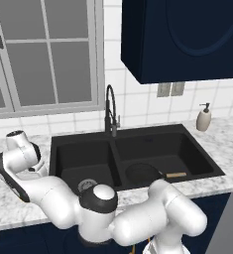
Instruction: Pick the pan and sponge and place them into the sink. Then turn on the water.
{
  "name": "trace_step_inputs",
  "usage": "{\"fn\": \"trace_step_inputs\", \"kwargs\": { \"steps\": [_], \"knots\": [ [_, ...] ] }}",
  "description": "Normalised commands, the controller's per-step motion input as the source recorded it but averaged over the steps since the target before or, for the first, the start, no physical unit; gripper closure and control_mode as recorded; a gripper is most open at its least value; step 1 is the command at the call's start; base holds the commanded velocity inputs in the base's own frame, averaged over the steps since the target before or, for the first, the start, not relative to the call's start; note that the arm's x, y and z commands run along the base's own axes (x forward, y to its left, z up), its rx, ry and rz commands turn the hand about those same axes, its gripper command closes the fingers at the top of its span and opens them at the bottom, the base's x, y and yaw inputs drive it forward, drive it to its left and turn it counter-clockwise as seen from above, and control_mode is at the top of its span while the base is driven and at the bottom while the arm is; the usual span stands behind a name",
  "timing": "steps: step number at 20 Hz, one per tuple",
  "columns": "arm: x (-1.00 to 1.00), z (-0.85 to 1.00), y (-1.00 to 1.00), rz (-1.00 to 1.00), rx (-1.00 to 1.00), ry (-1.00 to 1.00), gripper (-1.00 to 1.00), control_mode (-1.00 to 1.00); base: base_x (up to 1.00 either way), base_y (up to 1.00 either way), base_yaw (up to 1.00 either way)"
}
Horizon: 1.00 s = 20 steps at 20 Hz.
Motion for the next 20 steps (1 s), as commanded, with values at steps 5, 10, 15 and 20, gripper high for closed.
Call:
{"fn": "trace_step_inputs", "kwargs": {
  "steps": [5,10,15,20],
  "knots": [
    [0.0,-0.25,0.0,-0.01,0.0,0.0,-1.0,-1.0,0.0,0.0,0.0],
    [-0.02,-0.23,0.0,-0.01,0.0,-0.07,-1.0,-1.0,0.0,0.0,0.0],
    [-0.17,-0.38,0.0,0.0,0.0,-0.09,-1.0,-1.0,0.0,0.0,0.0],
    [-0.18,-0.47,0.0,0.0,0.0,-0.08,-1.0,-1.0,0.0,0.0,0.0]
  ]
}}
